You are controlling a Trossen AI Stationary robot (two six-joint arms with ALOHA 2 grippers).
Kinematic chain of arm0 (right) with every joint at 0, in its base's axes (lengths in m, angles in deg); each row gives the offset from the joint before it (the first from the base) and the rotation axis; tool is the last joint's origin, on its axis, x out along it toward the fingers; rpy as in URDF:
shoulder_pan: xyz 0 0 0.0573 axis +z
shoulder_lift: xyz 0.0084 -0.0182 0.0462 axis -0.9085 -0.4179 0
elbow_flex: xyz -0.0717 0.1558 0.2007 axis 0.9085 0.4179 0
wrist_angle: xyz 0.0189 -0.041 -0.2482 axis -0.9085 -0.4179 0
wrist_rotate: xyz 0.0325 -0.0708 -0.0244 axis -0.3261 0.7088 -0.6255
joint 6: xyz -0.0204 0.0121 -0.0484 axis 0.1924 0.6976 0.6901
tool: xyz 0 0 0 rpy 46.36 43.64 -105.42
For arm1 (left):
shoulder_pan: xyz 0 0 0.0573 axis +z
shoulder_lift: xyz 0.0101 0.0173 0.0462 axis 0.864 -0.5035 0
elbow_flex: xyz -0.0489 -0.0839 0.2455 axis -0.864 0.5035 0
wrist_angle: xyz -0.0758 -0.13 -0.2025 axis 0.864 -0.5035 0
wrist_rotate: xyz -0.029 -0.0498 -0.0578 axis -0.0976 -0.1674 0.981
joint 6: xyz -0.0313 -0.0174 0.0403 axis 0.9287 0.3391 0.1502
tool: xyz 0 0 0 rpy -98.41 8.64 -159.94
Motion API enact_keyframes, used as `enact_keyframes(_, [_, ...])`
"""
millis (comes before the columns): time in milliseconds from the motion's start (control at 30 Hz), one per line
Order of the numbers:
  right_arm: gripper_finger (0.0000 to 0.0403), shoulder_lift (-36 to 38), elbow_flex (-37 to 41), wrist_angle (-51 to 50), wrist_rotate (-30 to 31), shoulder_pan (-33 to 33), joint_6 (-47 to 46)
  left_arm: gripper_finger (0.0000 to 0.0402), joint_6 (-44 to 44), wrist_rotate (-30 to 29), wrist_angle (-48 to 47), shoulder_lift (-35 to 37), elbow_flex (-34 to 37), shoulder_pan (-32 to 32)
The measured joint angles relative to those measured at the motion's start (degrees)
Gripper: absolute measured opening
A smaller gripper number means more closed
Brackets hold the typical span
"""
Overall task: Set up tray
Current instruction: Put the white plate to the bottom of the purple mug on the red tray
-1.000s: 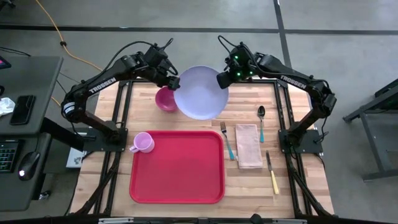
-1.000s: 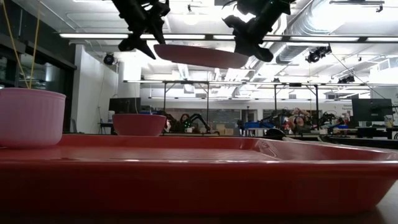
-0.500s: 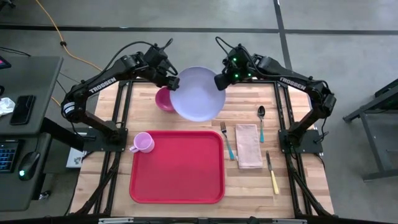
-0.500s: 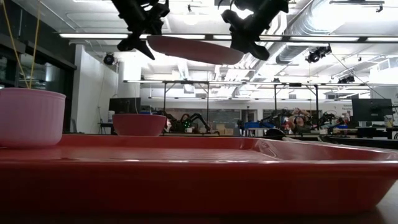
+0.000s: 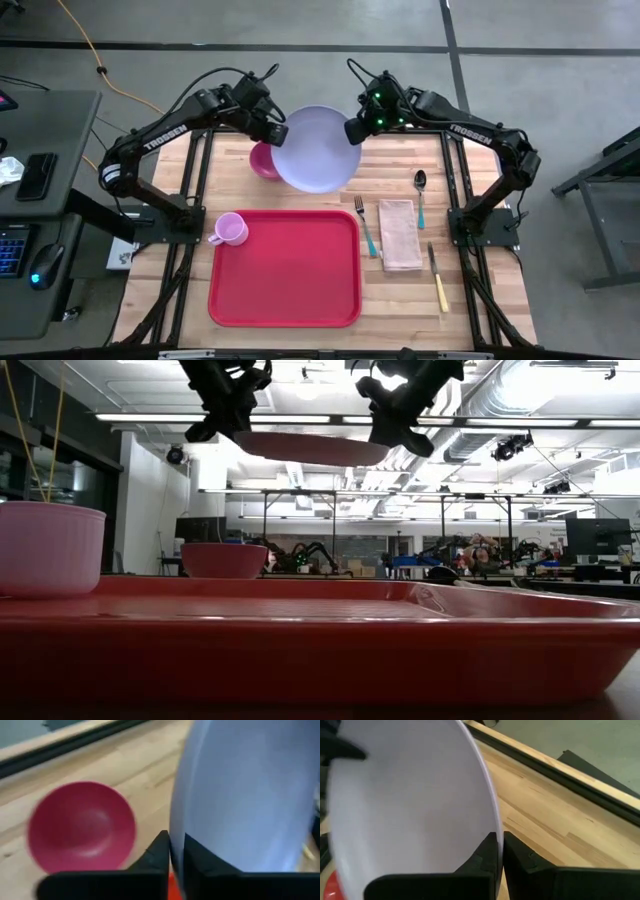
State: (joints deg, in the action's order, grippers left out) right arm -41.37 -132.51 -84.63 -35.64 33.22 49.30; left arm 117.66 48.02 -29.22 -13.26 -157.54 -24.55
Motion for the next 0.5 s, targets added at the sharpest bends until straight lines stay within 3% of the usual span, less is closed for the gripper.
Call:
enact_keyframes(67, [0.0001, 0.02, 0.0, 0.48, 0.12, 0.04, -0.21, 0.0019, -0.02, -0.64, -0.04, -0.13, 0.0, 0.15])
enact_keyframes(233, [0.0001, 0.02, 0.0, 1.68, -0.36, 0.0, 0.05, 0.0033, 0.03, -0.41, -1.09, -0.11, 0.0, 0.08])
enact_keyframes(500, [0.0011, 0.0, 0.04, 2.91, -2.06, -0.16, 2.13, 0.0017, 0.06, -0.69, -2.39, 0.19, -0.02, 0.08])
